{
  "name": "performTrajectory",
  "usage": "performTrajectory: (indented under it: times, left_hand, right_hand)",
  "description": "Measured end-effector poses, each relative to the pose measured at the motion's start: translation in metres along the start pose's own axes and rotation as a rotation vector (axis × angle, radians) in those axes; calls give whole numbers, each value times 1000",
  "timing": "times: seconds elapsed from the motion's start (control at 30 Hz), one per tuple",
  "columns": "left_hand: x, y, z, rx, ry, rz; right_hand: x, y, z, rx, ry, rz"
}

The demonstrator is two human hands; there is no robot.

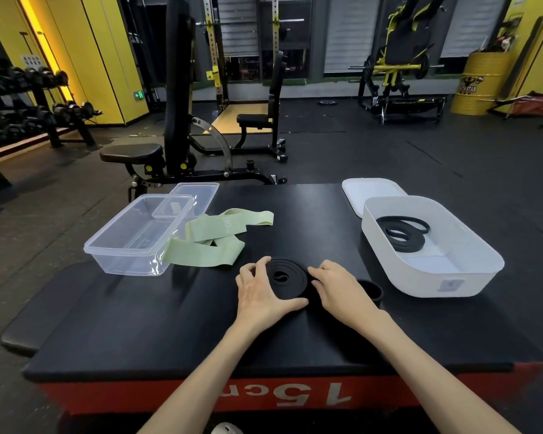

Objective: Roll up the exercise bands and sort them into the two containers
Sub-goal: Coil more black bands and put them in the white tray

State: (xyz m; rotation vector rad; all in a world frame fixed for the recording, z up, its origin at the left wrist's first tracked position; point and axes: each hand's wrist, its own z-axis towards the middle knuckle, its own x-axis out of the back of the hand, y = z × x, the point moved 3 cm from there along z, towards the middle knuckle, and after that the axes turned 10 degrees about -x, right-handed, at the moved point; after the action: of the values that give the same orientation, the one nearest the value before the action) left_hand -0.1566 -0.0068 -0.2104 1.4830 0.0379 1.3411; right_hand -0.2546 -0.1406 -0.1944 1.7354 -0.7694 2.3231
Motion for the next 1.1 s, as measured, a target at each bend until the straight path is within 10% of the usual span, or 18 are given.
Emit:
performTrajectory:
  times: [0.27,0.93,1.1]
  left_hand:
    - [33,-10,27,-194,-432,-43]
    - [8,2,3,-14,76,2]
    - [11,-2,9,-29,-56,53]
  right_hand:
    - [2,1,0,22,-25,23]
    - [7,-3,3,-50,-21,-11]
    - [1,-1,1,-63,-17,13]
